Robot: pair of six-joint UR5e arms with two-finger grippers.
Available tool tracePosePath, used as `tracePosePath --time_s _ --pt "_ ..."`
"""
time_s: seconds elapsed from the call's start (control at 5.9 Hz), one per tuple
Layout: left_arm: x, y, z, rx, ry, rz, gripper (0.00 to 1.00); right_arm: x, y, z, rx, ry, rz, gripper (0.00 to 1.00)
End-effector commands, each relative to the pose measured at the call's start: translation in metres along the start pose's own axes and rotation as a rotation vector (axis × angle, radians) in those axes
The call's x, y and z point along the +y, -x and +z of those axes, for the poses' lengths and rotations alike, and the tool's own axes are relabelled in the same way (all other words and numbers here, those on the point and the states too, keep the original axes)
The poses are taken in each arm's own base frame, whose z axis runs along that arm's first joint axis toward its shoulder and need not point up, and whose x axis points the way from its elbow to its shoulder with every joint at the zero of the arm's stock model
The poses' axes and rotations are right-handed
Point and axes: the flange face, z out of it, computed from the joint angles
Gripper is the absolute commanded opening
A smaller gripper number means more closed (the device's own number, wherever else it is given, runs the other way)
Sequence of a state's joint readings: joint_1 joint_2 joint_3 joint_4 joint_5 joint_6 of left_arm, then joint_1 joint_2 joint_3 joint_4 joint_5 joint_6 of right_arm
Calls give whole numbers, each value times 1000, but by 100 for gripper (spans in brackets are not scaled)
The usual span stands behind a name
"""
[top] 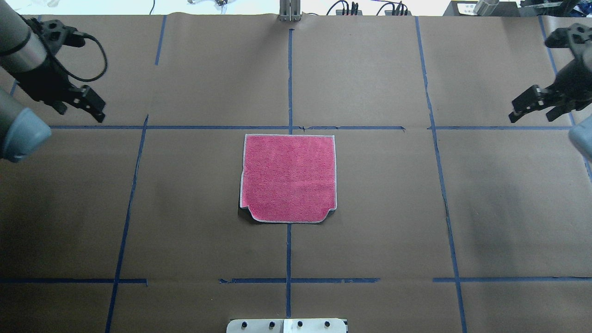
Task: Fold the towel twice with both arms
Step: 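Move both grippers down to the towel's nearer corners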
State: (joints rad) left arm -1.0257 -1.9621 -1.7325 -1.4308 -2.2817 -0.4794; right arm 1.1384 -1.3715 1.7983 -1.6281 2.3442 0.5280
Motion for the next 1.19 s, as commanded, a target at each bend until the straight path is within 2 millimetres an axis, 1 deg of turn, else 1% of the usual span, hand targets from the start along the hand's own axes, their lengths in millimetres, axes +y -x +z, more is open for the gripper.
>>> tracePosePath --time_s 0.0,0.17,0.34,0.51,0.68,0.85,1.02 --pt "1 -101 13 44 28 -173 100 36 132 30 25 -25 150 100" --pt "14 -150 22 34 17 -270 100 64 182 56 62 -65 201 100" --pt "33 -203 43 17 20 -377 100 92 218 86 63 -118 217 100" --pt "53 -239 54 13 6 -483 100 114 244 99 49 -133 264 100" --pt "85 -271 58 24 -5 -531 100 132 271 102 26 -140 287 100" --pt "102 -289 64 24 -23 -574 100 148 302 94 -17 -136 345 100" --pt "117 -303 79 12 -19 -556 100 177 343 108 -22 -132 342 100"
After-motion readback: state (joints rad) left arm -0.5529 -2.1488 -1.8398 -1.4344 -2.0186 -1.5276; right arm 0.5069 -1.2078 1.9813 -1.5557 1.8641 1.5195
